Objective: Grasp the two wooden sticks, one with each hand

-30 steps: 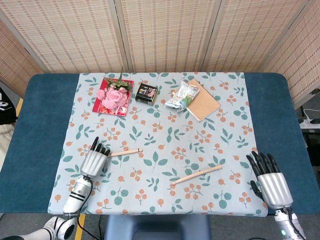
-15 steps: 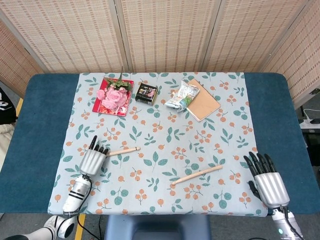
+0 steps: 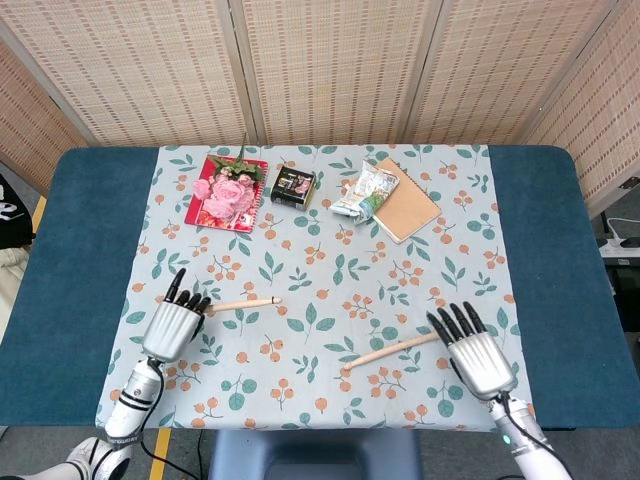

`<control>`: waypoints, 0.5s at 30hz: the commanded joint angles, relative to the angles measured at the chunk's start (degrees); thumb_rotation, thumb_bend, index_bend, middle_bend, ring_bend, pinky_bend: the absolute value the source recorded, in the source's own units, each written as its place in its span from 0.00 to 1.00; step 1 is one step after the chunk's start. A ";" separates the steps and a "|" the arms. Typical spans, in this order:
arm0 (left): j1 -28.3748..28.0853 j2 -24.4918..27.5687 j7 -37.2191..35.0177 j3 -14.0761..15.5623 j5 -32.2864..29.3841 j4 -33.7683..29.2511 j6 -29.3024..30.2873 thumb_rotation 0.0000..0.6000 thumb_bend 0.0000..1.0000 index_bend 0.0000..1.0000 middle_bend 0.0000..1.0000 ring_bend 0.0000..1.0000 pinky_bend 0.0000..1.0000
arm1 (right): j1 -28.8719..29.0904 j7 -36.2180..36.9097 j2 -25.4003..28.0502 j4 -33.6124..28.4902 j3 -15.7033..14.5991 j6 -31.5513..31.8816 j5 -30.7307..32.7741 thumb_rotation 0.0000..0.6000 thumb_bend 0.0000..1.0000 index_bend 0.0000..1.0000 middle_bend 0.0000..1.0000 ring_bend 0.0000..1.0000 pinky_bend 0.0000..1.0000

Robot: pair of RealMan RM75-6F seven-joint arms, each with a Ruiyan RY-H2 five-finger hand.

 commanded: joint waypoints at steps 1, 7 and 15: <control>0.97 0.98 0.13 0.50 -0.11 -0.95 0.37 1.00 0.53 0.83 0.85 0.47 0.11 | 3.09 -2.99 -5.13 3.79 0.88 -3.74 2.12 1.00 0.36 0.17 0.16 0.00 0.00; 1.80 1.93 -1.15 0.31 -0.29 -1.37 1.38 1.00 0.53 0.83 0.85 0.47 0.11 | 4.76 -6.31 -9.27 7.69 1.27 -4.94 4.18 1.00 0.36 0.26 0.24 0.00 0.00; 1.99 2.79 -1.16 0.18 -0.37 -1.68 1.15 1.00 0.53 0.83 0.85 0.47 0.11 | 6.15 -7.41 -12.64 11.42 1.25 -5.36 5.95 1.00 0.36 0.36 0.31 0.02 0.00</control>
